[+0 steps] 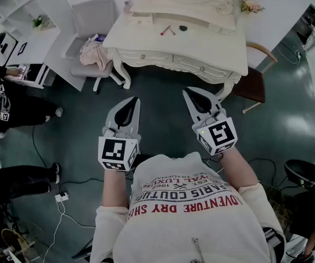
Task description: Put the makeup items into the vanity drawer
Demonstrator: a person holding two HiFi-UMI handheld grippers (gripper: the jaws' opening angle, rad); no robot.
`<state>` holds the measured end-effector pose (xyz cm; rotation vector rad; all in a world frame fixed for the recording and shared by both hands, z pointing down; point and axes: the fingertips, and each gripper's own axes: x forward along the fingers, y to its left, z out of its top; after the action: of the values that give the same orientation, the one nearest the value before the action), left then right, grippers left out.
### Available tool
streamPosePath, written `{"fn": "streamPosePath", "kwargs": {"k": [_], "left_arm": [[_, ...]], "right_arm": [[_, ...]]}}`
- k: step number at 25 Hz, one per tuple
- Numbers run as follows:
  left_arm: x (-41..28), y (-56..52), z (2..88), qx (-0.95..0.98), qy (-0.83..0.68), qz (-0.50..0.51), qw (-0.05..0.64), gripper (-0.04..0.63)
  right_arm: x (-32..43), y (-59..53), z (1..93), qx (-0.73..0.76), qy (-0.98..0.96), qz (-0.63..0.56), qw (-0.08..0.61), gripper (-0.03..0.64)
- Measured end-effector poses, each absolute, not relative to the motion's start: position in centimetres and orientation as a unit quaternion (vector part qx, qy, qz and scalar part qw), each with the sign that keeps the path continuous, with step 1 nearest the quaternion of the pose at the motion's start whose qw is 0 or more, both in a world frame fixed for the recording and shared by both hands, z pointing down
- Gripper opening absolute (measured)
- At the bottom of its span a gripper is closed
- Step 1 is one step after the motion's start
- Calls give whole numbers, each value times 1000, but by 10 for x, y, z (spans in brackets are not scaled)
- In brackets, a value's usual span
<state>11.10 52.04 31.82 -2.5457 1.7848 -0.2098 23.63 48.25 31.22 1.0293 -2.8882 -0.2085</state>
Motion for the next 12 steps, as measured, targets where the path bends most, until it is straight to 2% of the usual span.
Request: {"fn": "streamPosePath", "kwargs": {"k": [12], "left_arm": [[115, 502, 322, -821, 567, -69, 4, 11]], "right_arm": [[238, 464, 319, 335, -940, -48, 33, 6]]}}
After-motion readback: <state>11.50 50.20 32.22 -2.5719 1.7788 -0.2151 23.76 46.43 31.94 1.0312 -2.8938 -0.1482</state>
